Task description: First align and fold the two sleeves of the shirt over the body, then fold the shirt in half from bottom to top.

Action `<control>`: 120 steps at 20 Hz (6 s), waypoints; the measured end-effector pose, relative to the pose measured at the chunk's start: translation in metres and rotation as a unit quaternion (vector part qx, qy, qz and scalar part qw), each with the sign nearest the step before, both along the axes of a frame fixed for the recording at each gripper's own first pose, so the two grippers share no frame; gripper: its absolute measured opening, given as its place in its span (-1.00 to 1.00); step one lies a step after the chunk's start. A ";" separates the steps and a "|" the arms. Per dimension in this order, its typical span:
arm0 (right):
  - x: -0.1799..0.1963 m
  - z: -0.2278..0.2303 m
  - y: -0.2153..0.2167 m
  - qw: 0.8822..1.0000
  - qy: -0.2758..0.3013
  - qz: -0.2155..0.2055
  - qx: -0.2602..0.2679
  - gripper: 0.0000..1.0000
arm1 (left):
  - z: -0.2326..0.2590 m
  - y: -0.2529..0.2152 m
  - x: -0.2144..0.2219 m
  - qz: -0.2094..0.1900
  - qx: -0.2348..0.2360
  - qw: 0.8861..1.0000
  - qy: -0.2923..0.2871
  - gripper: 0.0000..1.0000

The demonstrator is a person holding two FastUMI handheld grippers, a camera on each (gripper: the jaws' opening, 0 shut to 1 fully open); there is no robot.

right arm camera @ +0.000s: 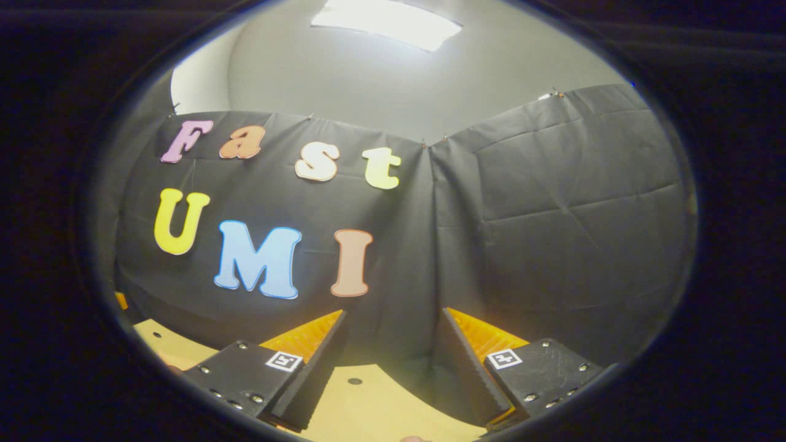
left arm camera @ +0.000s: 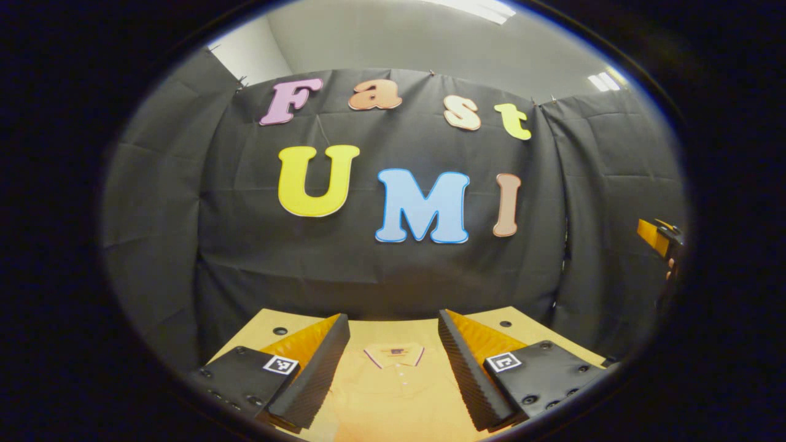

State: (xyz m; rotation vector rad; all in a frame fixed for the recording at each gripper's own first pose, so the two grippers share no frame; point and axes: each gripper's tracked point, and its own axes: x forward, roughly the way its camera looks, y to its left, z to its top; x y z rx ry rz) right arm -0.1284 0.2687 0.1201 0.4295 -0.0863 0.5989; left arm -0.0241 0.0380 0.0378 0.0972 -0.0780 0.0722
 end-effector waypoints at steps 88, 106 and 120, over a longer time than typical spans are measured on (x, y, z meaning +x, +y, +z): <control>-0.253 -0.196 0.451 0.789 0.166 0.490 -0.332 -0.26 | -0.038 0.173 0.018 0.183 -0.065 0.980 0.037 0.89; -0.284 -0.170 0.291 0.817 0.237 0.465 -0.243 -0.26 | -0.244 0.243 0.159 0.129 -0.087 0.961 0.228 0.90; -0.296 -0.212 0.227 0.817 0.331 0.408 -0.236 -0.26 | -0.347 0.274 0.181 0.167 -0.092 0.925 0.330 0.92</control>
